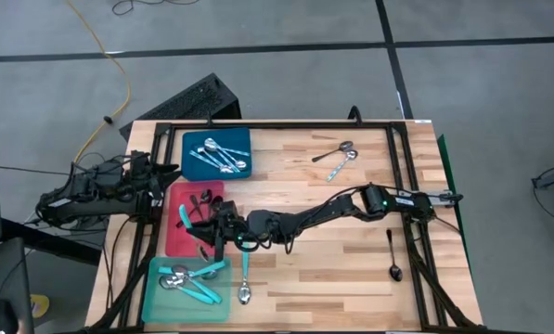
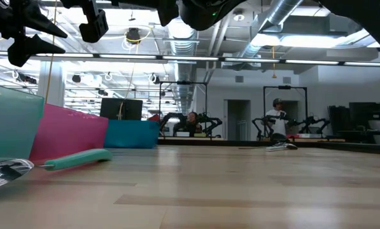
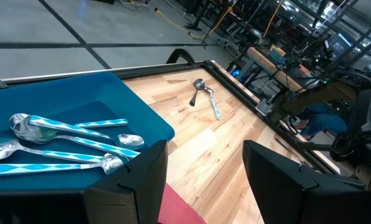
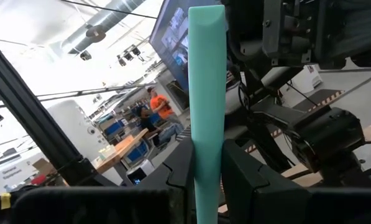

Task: Sort silverware by color (type)
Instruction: Put the light blue spoon into the light blue bin

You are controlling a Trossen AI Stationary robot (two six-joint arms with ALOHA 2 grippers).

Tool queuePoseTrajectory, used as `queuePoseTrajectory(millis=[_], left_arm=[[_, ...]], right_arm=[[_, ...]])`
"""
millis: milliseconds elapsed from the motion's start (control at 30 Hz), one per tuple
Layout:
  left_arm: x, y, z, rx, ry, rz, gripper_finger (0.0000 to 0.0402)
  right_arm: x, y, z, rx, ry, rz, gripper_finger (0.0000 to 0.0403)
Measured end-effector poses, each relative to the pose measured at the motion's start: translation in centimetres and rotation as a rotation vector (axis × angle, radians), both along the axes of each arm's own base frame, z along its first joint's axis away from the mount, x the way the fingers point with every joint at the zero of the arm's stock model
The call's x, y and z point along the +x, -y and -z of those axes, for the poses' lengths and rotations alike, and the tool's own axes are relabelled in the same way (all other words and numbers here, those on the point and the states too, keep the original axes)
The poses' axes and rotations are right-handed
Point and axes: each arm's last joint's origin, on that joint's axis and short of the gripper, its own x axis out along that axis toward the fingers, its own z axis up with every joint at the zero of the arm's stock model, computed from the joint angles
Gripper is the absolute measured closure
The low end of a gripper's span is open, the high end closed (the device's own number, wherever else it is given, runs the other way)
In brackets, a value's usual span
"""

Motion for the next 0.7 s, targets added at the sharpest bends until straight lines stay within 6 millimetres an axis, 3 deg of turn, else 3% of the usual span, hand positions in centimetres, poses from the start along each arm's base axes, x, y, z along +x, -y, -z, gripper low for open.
queuePoseTrajectory(millis=[700], left_arm=[[0.0,0.0,0.1,0.0,-0.006,-0.01,0.0207]], right_arm=[[-0.2,-2.1,1.3,0.044,-0.086,-0.017,0.0321]])
